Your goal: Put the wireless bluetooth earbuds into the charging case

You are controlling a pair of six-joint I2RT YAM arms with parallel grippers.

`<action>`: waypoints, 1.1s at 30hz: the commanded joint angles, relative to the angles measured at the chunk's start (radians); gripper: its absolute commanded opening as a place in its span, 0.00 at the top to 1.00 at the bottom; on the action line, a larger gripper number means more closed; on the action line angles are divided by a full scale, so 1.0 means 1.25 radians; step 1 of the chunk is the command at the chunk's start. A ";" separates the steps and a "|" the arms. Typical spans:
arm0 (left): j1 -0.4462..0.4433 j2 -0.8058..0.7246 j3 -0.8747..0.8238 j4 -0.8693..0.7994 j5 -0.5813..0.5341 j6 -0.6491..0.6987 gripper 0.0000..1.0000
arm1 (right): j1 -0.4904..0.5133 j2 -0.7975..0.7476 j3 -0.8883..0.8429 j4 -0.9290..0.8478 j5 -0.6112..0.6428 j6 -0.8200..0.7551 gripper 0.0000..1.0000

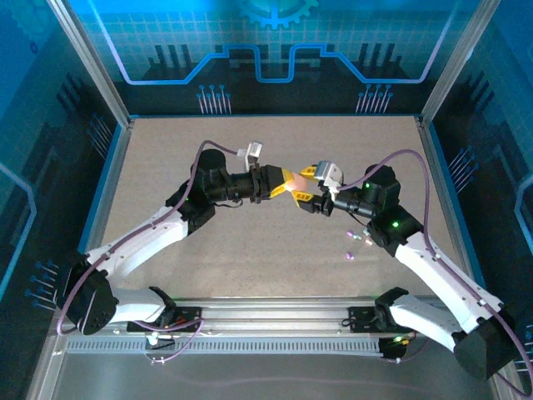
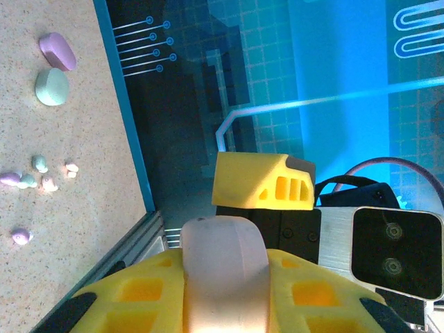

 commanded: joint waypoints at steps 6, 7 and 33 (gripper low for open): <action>-0.004 -0.034 0.011 -0.018 0.003 -0.006 0.93 | -0.013 0.008 0.019 -0.012 -0.016 -0.010 0.53; -0.004 -0.035 0.010 -0.020 0.001 -0.006 0.93 | -0.013 0.002 0.017 -0.016 -0.012 -0.014 0.51; -0.008 -0.010 0.037 0.017 0.046 -0.012 0.94 | -0.037 0.011 0.042 -0.010 -0.048 -0.011 0.60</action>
